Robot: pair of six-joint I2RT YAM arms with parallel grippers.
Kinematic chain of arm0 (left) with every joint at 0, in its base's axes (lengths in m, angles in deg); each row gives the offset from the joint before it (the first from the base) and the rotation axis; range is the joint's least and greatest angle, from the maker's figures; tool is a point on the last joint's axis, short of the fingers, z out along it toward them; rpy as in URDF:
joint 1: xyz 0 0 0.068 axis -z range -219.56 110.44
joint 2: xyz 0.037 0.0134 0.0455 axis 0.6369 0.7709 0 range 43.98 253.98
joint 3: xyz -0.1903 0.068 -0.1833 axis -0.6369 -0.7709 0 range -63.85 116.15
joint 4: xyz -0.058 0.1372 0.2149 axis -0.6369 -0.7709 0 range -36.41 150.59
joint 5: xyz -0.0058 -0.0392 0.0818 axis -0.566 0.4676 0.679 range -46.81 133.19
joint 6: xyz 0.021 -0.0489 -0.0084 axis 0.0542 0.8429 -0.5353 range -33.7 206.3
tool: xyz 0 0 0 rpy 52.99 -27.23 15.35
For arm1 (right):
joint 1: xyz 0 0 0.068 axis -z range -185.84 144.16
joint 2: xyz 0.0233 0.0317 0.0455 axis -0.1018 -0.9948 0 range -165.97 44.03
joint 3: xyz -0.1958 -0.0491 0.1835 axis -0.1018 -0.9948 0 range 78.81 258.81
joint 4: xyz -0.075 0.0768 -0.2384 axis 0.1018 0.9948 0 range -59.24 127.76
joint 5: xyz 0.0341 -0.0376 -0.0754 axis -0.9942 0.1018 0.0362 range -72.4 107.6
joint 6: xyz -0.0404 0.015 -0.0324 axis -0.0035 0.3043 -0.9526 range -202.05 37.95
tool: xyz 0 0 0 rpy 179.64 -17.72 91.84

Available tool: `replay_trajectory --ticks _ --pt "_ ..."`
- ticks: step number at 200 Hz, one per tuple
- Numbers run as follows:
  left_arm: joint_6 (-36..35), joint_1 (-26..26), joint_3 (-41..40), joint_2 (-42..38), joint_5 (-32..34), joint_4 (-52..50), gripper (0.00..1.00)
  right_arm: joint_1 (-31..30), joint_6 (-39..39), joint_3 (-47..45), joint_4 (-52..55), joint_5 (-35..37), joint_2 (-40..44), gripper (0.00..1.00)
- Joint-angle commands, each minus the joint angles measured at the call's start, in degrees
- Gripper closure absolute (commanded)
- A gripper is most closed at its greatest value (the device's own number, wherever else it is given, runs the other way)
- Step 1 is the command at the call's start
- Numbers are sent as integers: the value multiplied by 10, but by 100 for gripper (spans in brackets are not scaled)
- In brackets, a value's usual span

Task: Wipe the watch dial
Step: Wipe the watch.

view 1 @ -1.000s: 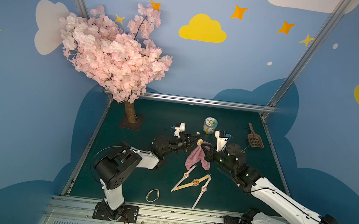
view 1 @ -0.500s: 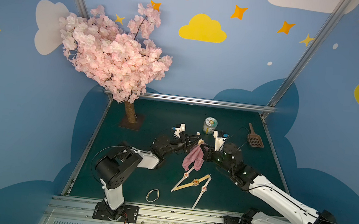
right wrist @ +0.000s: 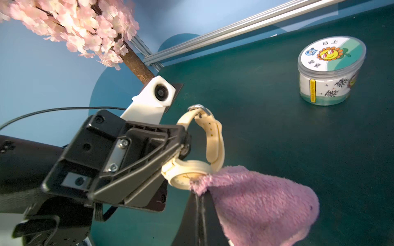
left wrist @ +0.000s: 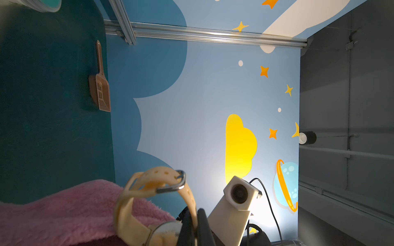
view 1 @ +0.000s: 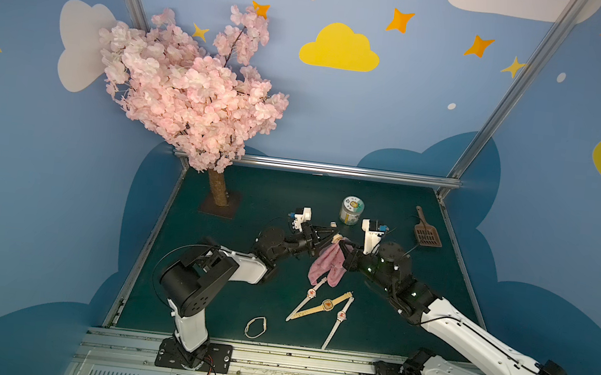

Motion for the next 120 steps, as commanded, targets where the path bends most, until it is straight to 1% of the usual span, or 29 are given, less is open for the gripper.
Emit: replay_trajectory --ticks 1,10,20,40,49,81,91,110,120 --pt "-6 5 15 -1 -20 19 97 10 -3 -26 -123 -90 11 100" --pt "-7 5 15 -2 -22 19 97 11 0 -26 -132 -110 7 100" --pt "-8 6 16 -4 -22 20 97 11 -3 -9 -101 -109 1 100" --pt "-7 7 15 -4 -22 19 97 10 -9 39 6 -58 -16 100" --pt "-8 8 15 -5 -22 19 97 10 2 47 38 -30 -21 100" --pt "-9 7 12 -7 -22 19 97 8 20 42 36 -10 -28 100" --pt "-10 7 13 -7 -23 19 97 8 20 38 20 -35 -29 100" --pt "-10 8 15 -6 -24 19 97 11 15 12 -104 -135 -34 100" --pt "-9 7 15 -5 -24 19 97 11 18 14 -113 -147 -41 100"
